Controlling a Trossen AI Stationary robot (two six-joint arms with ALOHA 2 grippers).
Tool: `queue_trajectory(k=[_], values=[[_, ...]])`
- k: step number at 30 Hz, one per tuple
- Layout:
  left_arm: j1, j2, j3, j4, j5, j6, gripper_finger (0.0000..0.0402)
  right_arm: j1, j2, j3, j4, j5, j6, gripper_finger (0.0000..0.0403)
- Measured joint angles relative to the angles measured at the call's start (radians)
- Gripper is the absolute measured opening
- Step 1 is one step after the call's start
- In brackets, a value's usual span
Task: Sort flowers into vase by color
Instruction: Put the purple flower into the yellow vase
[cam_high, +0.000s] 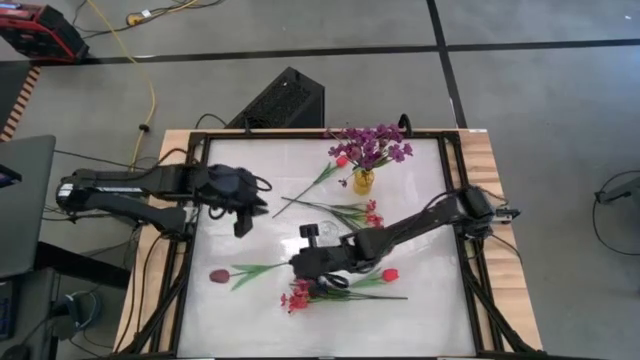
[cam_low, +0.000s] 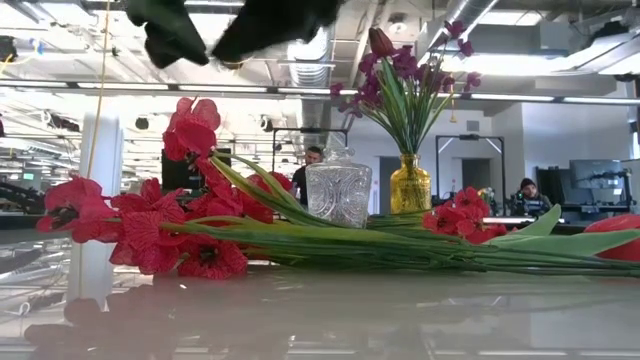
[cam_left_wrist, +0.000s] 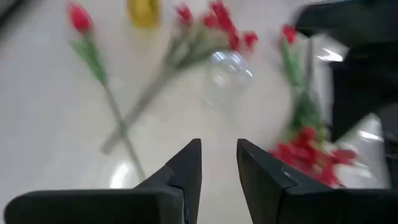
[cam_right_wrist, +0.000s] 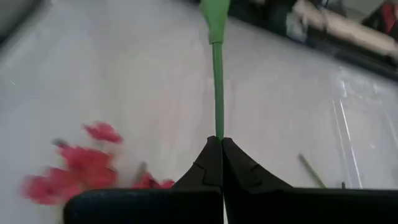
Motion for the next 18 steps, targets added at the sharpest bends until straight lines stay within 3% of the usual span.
queue_trajectory(k=[5, 8, 13, 18], values=[[0.004, -0.039, -0.005, 0.074, -0.019, 0.109, 0.0089, 0.016, -0.218, -0.282, 0.259, -0.002, -0.004, 0.0016], [-0.004, -0.061, -0.088, 0.231, 0.002, 0.144, 0.0085, 0.005, -0.368, -0.549, 0.64, -0.02, -0.007, 0.0016], [-0.002, -0.081, -0.329, 0.598, 0.162, 0.178, 0.0083, -0.02, -0.51, -0.917, 1.259, -0.047, -0.052, 0.0016], [0.002, -0.083, -0.491, 0.85, 0.272, 0.205, 0.0082, -0.059, -0.554, -1.113, 1.611, 0.009, -0.216, 0.0016]])
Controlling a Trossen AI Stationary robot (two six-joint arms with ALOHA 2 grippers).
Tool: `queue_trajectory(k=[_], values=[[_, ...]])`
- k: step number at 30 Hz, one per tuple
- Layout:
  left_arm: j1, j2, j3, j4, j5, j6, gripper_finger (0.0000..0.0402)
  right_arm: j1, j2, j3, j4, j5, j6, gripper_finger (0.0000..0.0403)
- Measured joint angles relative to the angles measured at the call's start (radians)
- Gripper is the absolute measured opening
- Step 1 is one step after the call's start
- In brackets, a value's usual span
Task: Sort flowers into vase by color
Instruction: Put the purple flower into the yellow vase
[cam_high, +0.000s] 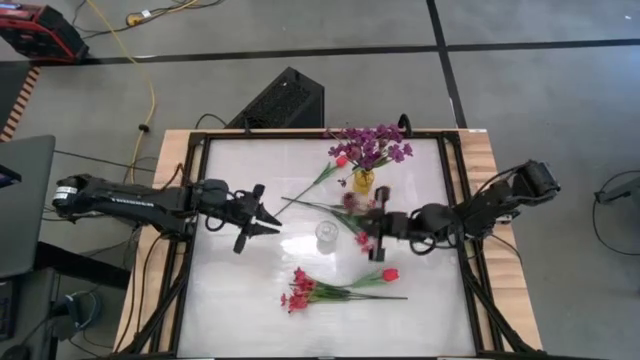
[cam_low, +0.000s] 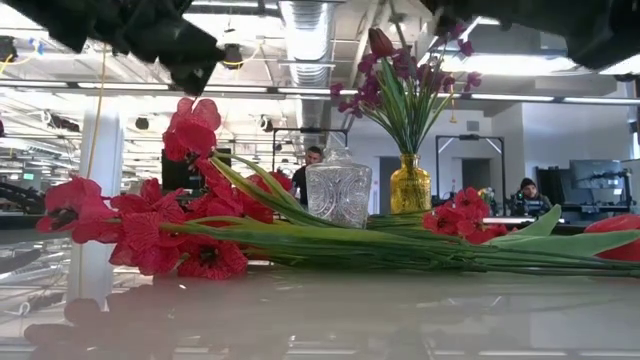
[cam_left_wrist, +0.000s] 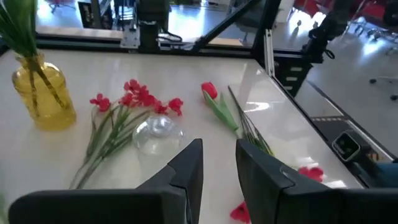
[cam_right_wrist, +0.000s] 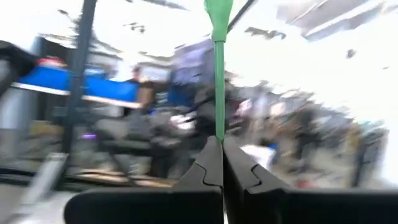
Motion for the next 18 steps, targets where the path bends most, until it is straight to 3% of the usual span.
queue_trajectory(k=[5, 11, 18], values=[[0.0, 0.005, -0.075, 0.115, -0.02, -0.002, 0.0082, -0.096, 0.013, -0.067, 0.169, 0.015, -0.085, 0.0016], [0.0, 0.025, -0.099, 0.159, -0.021, -0.011, 0.0082, -0.232, 0.03, -0.119, 0.17, 0.009, -0.075, 0.0016], [0.0, 0.035, -0.099, 0.153, -0.025, 0.02, 0.0082, -0.311, 0.021, -0.203, 0.237, -0.064, -0.121, 0.0016]])
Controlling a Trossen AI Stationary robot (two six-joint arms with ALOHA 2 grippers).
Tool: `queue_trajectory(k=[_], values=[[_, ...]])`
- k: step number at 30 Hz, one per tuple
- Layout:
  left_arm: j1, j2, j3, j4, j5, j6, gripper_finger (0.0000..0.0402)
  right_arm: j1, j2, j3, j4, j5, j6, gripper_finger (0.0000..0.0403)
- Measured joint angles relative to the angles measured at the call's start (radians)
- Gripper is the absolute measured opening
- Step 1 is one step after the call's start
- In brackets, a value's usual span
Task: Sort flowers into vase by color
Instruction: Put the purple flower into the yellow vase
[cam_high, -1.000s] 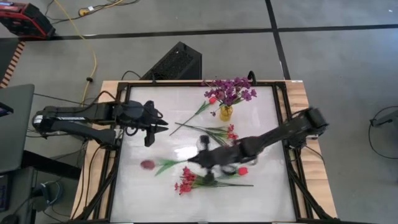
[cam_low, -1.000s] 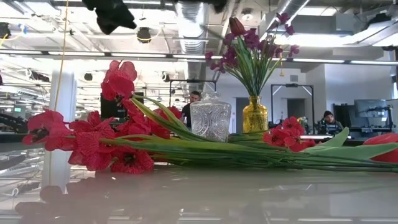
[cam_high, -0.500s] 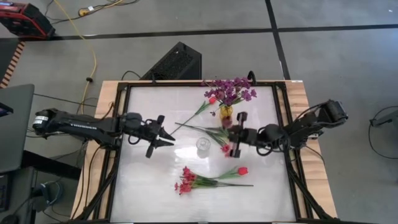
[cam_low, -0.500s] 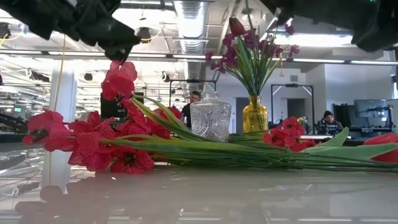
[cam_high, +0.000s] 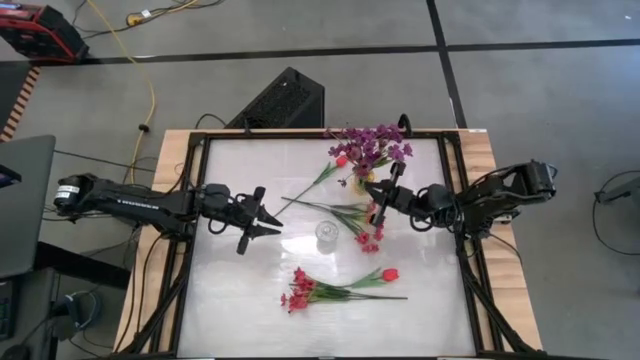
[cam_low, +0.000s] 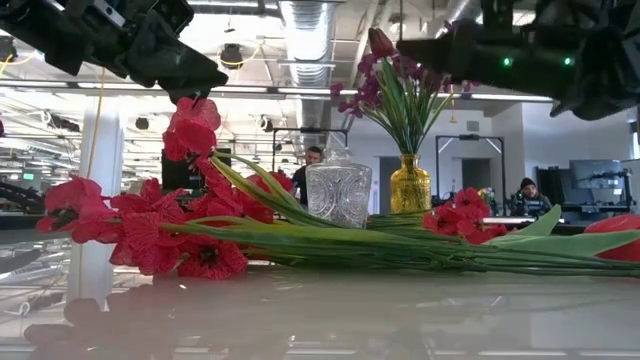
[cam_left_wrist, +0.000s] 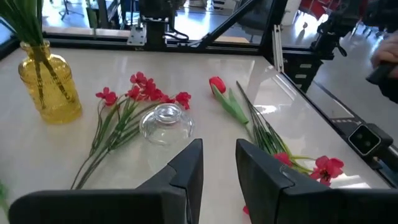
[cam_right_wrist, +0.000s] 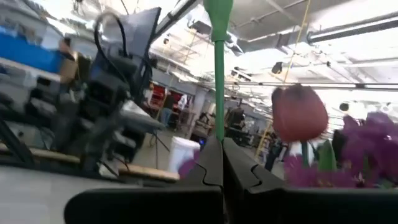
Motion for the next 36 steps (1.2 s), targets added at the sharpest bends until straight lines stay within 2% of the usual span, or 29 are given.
queue_trajectory(k=[8, 12, 17, 20, 25, 28, 30, 33, 36], values=[[0.002, 0.023, 0.0, 0.068, -0.033, 0.02, 0.0082, -0.112, 0.003, -0.012, 0.001, -0.115, 0.055, 0.0016], [-0.001, 0.075, 0.001, 0.185, 0.009, -0.012, 0.0082, -0.116, -0.035, 0.008, 0.002, -0.167, 0.13, 0.0016], [-0.003, 0.162, 0.002, 0.282, 0.027, 0.034, 0.0082, -0.088, -0.133, 0.043, 0.002, -0.235, 0.334, 0.0016], [0.003, 0.21, 0.008, 0.287, 0.005, 0.048, 0.0082, -0.069, -0.231, 0.045, -0.02, -0.236, 0.336, 0.0016], [0.005, 0.266, 0.01, 0.289, 0.033, 0.031, 0.0082, -0.115, -0.467, 0.01, -0.09, -0.19, 0.254, 0.0016], [0.005, 0.279, 0.01, 0.284, 0.088, 0.041, 0.0082, -0.182, -0.617, 0.001, -0.178, -0.176, 0.249, 0.0016], [0.005, 0.279, 0.01, 0.29, 0.108, 0.079, 0.0082, -0.245, -0.697, 0.001, -0.266, -0.126, 0.23, 0.0016], [0.006, 0.279, 0.011, 0.303, 0.111, 0.139, 0.0082, -0.37, -0.756, 0.001, -0.388, 0.031, 0.23, 0.0016], [0.015, 0.278, 0.011, 0.33, 0.108, 0.164, 0.0082, -0.541, -0.731, 0.001, -0.455, 0.053, 0.366, 0.0016]])
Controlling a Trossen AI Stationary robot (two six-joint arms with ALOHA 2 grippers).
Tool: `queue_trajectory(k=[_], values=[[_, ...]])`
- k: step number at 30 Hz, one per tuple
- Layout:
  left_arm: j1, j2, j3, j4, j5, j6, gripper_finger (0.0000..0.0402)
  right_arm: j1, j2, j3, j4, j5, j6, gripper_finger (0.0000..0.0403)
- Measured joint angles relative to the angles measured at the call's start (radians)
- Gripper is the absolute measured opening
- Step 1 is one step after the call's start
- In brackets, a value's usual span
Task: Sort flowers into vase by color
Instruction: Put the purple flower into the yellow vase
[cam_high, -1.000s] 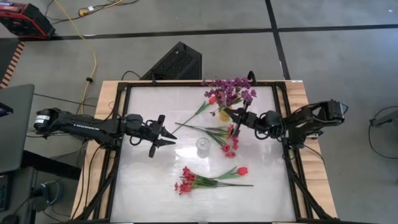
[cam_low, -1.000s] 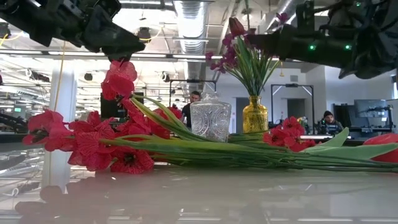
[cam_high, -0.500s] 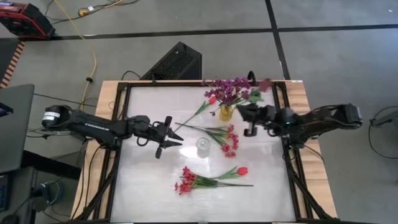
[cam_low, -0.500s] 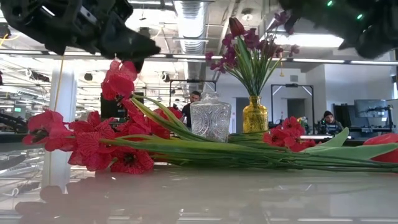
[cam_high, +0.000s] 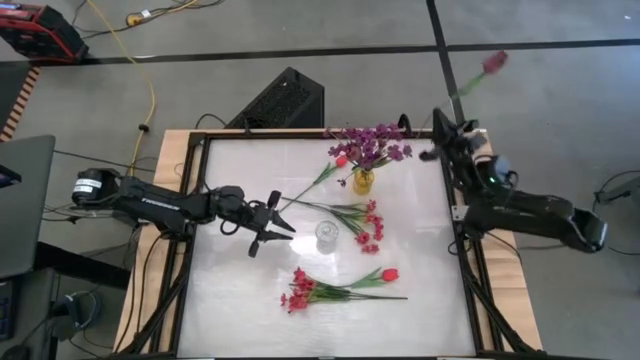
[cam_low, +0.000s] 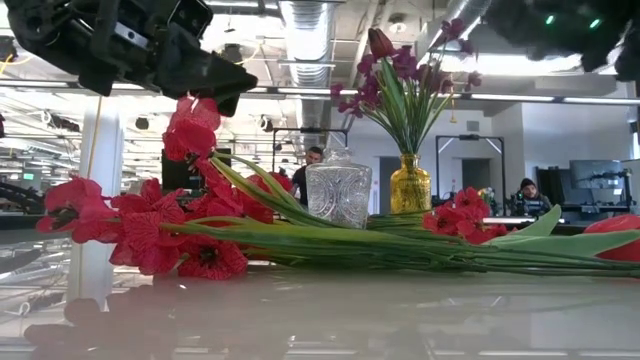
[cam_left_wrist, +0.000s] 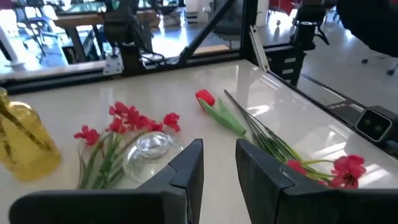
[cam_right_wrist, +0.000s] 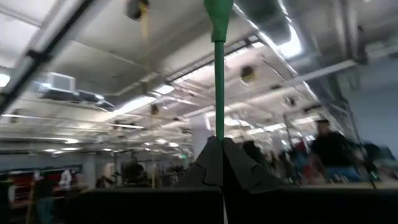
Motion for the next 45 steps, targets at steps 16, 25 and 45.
queue_trajectory(k=[16, 25, 45], values=[[0.03, 0.0, 0.0, 0.026, -0.035, -0.123, 0.0082, -0.334, 0.679, 0.005, 0.454, -0.244, 0.536, 0.0016], [0.03, 0.0, 0.0, 0.05, -0.051, -0.142, 0.0082, -0.211, 0.824, 0.088, 0.455, -0.239, 0.572, 0.0016], [0.029, 0.0, 0.0, 0.025, -0.051, -0.144, 0.0082, -0.002, 0.798, 0.092, 0.419, -0.207, 0.507, 0.0016]])
